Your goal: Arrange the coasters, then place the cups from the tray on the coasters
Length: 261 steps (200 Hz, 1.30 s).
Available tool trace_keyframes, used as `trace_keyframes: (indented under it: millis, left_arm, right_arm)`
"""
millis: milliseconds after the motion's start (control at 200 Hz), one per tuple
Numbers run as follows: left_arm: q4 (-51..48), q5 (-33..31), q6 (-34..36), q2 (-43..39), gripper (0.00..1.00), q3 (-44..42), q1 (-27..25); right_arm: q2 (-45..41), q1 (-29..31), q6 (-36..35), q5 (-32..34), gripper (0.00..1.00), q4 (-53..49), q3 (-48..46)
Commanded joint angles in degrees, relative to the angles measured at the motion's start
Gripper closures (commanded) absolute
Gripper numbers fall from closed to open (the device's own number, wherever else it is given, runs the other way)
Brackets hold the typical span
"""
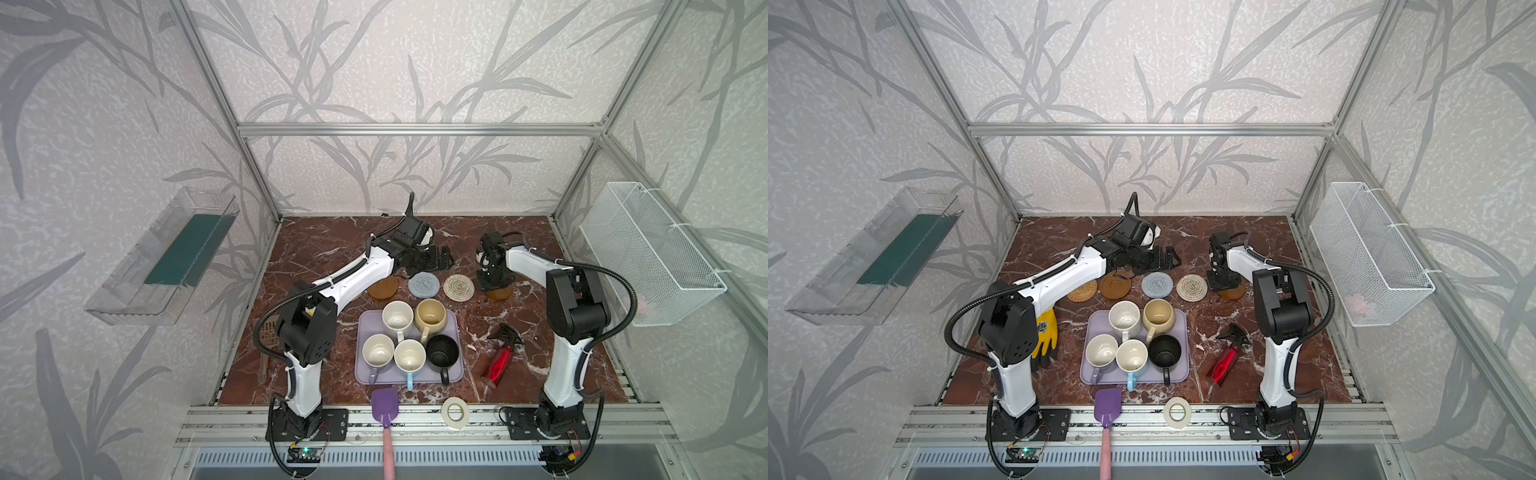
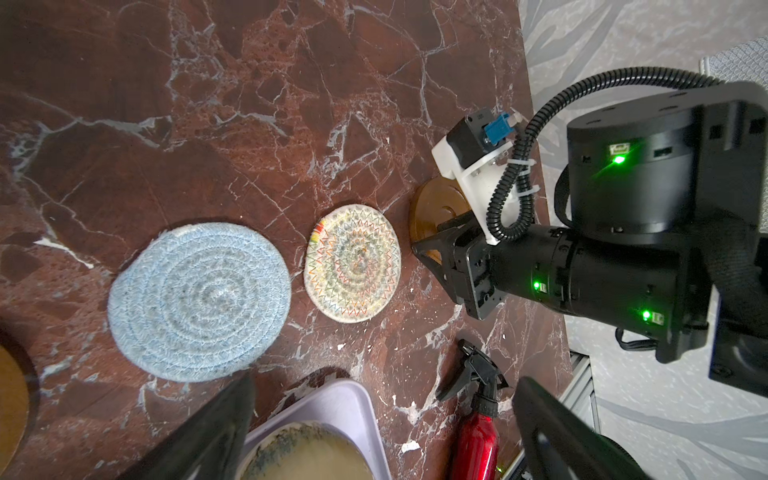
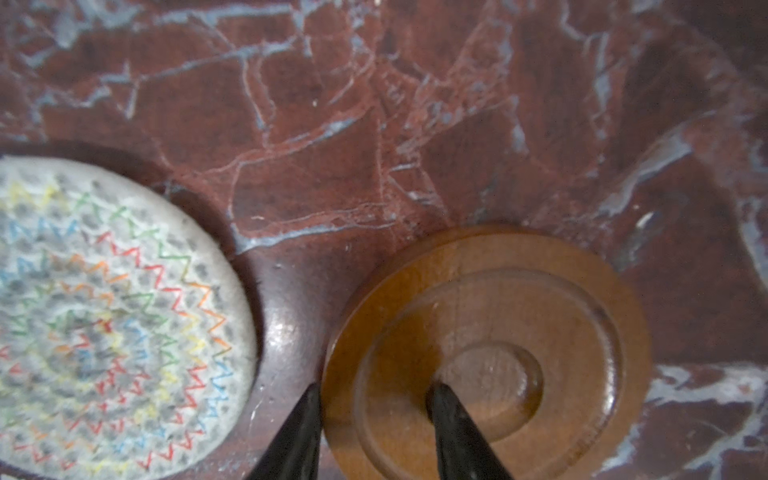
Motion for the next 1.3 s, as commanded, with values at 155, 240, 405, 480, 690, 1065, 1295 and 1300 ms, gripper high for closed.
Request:
trace_keyframes:
  millis: [155, 240, 405, 480, 690, 1065, 1295, 1300]
  left_arm:
    - [0.6, -0.3, -0.6, -2.4, 0.01, -1.2, 0.2]
    - [0.6, -0.3, -0.6, -2.4, 0.01, -1.3, 0.2]
    - [0.7, -0.2, -0.5, -2.4, 0.01, -1.5, 0.4]
    - [0.6, -0.2, -0.4, -2.6, 0.01, -1.6, 0.4]
    - [0.5, -0.2, -0.2, -3.1, 0.01, -1.9, 0.7]
    - [0.9, -0.3, -0.5, -3.0, 0.01, -2.1, 0.8]
    - [1.0, -0.2, -0.8, -2.9, 0.01, -2.1, 0.7]
    - [1.0, -0.2, -0.8, -2.9, 0.01, -2.1, 0.7]
  right_arm:
    - [0.4, 2.8, 0.0, -5.9, 0.58, -3.1, -3.2]
    - [0.0, 3.0, 0.1, -5.6, 0.58, -3.5, -3.1]
    - [1.0, 3.0, -0.1, -3.4, 0.58, -4.6, -2.1]
    - [1.2, 3.0, 0.0, -3.1, 0.58, -4.6, -2.0]
    - [1.4, 3.0, -0.2, -1.5, 0.58, -4.4, -1.4]
    - [1.9, 3.0, -0.8, -0.3, 0.58, -4.7, 0.5]
    - [-0.3, 3.2, -1.1, -1.1, 0.52, -3.6, -0.4]
    - [-0.3, 3.2, -1.1, -1.2, 0.52, -3.5, -0.5]
